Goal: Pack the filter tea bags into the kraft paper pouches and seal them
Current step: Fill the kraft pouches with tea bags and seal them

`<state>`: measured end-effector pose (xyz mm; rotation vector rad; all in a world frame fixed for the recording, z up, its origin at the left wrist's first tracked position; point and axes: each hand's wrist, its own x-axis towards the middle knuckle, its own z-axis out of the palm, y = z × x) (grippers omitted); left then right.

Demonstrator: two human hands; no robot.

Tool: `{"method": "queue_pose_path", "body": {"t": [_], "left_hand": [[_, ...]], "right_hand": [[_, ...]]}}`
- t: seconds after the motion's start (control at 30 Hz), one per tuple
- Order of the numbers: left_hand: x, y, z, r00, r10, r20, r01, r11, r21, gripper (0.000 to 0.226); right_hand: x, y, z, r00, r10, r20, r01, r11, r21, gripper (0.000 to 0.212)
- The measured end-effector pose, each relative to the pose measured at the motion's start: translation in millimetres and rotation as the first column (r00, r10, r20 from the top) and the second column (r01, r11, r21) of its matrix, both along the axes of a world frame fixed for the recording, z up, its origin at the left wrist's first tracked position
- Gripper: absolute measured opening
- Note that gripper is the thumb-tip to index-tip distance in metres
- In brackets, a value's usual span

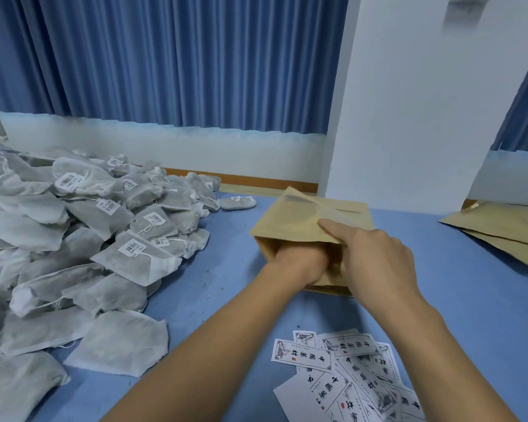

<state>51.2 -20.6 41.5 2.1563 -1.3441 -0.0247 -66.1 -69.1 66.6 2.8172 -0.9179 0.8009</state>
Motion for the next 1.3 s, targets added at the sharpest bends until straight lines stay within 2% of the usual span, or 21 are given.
{"method": "queue_pose_path", "body": {"t": [0.07, 0.13, 0.17, 0.23, 0.3, 0.33, 0.4, 0.47, 0.5, 0.57, 0.6, 0.7, 0.73, 0.8, 0.87, 0.93, 1.03, 1.1, 1.2, 1.27, 1.3], "left_hand": [[-11.6, 16.6, -1.1, 0.982, -0.101, 0.158, 0.103, 0.995, -0.002, 0.023], [-16.9, 44.6, -9.3, 0.920, -0.114, 0.376, 0.179, 0.974, -0.142, 0.016], [-16.0, 60.8, -14.7, 0.893, -0.057, 0.447, 0.194, 0.943, -0.269, 0.017], [-1.3, 91.8, -23.7, 0.845, 0.179, 0.504, 0.162, 0.812, -0.561, 0.016], [28.2, 118.1, -28.2, 0.747, 0.482, 0.459, -0.080, 0.750, -0.657, 0.013], [45.1, 129.0, -29.1, 0.679, 0.604, 0.417, -0.307, 0.750, -0.587, 0.018], [72.2, 150.1, -35.7, 0.583, 0.754, 0.302, -0.719, 0.652, -0.242, 0.044], [88.2, 165.3, -50.7, 0.542, 0.814, 0.210, -0.837, 0.546, 0.044, 0.062], [92.0, 170.0, -58.5, 0.554, 0.811, 0.189, -0.833, 0.538, 0.129, 0.064], [94.6, 171.9, -66.9, 0.606, 0.780, 0.157, -0.795, 0.586, 0.154, 0.062], [93.2, 169.6, -66.8, 0.642, 0.755, 0.132, -0.766, 0.634, 0.101, 0.062], [79.3, 152.8, -66.2, 0.782, 0.621, -0.055, -0.618, 0.760, -0.203, 0.068], [69.8, 146.4, -64.9, 0.816, 0.565, -0.127, -0.573, 0.756, -0.317, 0.068], [48.0, 135.1, -58.1, 0.875, 0.433, -0.214, -0.473, 0.676, -0.565, 0.054], [30.0, 126.8, -50.1, 0.938, 0.333, -0.095, -0.285, 0.588, -0.757, 0.042], [17.9, 117.5, -48.8, 0.918, 0.332, 0.218, -0.018, 0.582, -0.813, 0.042], [-4.1, 102.6, -56.9, 0.776, 0.274, 0.568, 0.279, 0.658, -0.700, 0.024], [-15.5, 92.0, -63.8, 0.725, 0.176, 0.665, 0.307, 0.782, -0.542, 0.022], [-25.9, 77.6, -58.1, 0.787, 0.049, 0.615, 0.157, 0.948, -0.277, 0.047], [-30.4, 63.0, -44.8, 0.879, 0.082, 0.470, -0.011, 0.989, -0.150, 0.059], [-29.2, 53.6, -38.6, 0.907, 0.110, 0.406, -0.079, 0.993, -0.091, 0.056]], "right_hand": [[-0.6, -4.8, -2.2, 1.000, -0.010, -0.001, 0.010, 1.000, 0.007, 0.071], [1.0, -7.4, -4.6, 0.999, -0.020, -0.038, 0.021, 1.000, 0.014, 0.070], [2.3, -7.9, -6.2, 0.998, -0.032, -0.058, 0.033, 0.999, 0.013, 0.070], [5.1, -8.4, -9.6, 0.996, -0.057, -0.074, 0.058, 0.998, 0.010, 0.072], [7.8, -8.4, -12.3, 0.995, -0.076, -0.070, 0.077, 0.997, 0.008, 0.073], [9.0, -9.0, -13.0, 0.994, -0.080, -0.069, 0.081, 0.997, 0.009, 0.073], [10.5, -9.8, -14.1, 0.994, -0.079, -0.071, 0.080, 0.997, 0.014, 0.073], [12.2, -9.7, -14.5, 0.994, -0.086, -0.074, 0.088, 0.996, 0.026, 0.072], [12.8, -9.9, -14.3, 0.993, -0.088, -0.074, 0.090, 0.995, 0.030, 0.072], [13.9, -9.5, -13.7, 0.993, -0.088, -0.075, 0.090, 0.996, 0.026, 0.072], [14.0, -9.3, -13.6, 0.993, -0.087, -0.081, 0.089, 0.996, 0.021, 0.072], [14.2, -8.5, -14.0, 0.991, -0.090, -0.101, 0.093, 0.995, 0.027, 0.073], [14.3, -7.8, -13.9, 0.990, -0.092, -0.106, 0.096, 0.995, 0.027, 0.073], [14.3, -7.1, -12.8, 0.989, -0.094, -0.111, 0.097, 0.995, 0.018, 0.075], [14.0, -7.6, -12.4, 0.989, -0.093, -0.111, 0.095, 0.995, 0.017, 0.076], [12.9, -8.8, -12.3, 0.990, -0.093, -0.106, 0.097, 0.995, 0.029, 0.076], [11.5, -9.9, -11.7, 0.993, -0.072, -0.091, 0.075, 0.997, 0.026, 0.070], [10.3, -11.3, -9.9, 0.996, -0.046, -0.078, 0.049, 0.998, 0.038, 0.061], [8.8, -11.6, -6.5, 0.998, 0.009, -0.060, -0.004, 0.996, 0.084, 0.057], [7.2, -10.3, -4.2, 0.997, 0.055, -0.059, -0.049, 0.994, 0.093, 0.052], [7.5, -7.6, -3.2, 0.995, 0.074, -0.064, -0.068, 0.993, 0.096, 0.051]]}}
